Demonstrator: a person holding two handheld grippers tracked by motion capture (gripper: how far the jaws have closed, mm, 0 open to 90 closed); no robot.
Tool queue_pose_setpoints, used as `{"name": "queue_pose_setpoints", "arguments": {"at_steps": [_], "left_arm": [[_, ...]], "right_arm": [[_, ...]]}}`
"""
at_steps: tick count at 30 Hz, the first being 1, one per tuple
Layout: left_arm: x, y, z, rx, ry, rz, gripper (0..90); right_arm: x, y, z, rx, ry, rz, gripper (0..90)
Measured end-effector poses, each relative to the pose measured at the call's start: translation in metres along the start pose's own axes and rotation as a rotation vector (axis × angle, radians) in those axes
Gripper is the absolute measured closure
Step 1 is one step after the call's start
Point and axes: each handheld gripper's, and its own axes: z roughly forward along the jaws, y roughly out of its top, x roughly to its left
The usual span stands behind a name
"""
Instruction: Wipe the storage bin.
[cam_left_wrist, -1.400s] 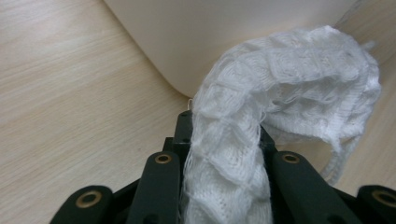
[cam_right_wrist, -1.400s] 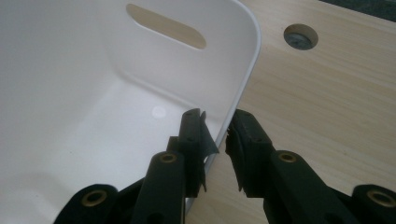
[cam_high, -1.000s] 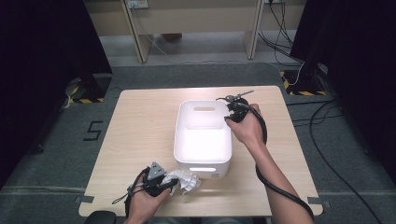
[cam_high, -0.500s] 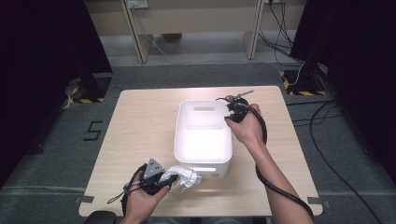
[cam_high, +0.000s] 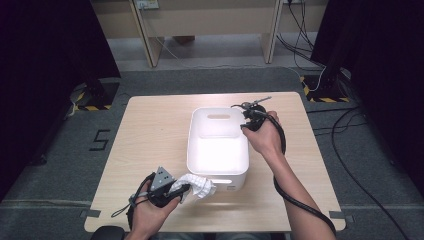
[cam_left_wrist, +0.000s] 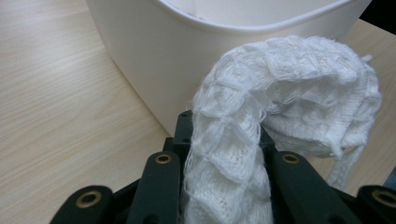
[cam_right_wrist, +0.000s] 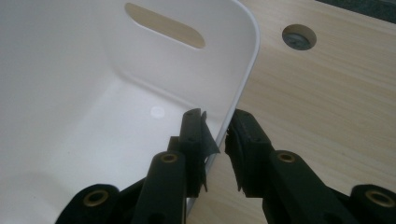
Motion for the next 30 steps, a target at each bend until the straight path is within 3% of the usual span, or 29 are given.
{"name": "queue_pose_setpoints", "arguments": {"at_steps": [23,30], "left_arm": [[0.0013,0.0009,-0.0038,-0.016,-0.010,-0.002,71.3],[0.0019,-0.0039,-0.0030,-0.009,-0.006,-0.002,71.2]], "right_arm": [[-0.0003,-0.0001,0.0002,-0.006,0.002,0.005,74.9],[-0.0016,-0.0011,-0.0038,-0.033,0.010,0.009,72.2]]}}
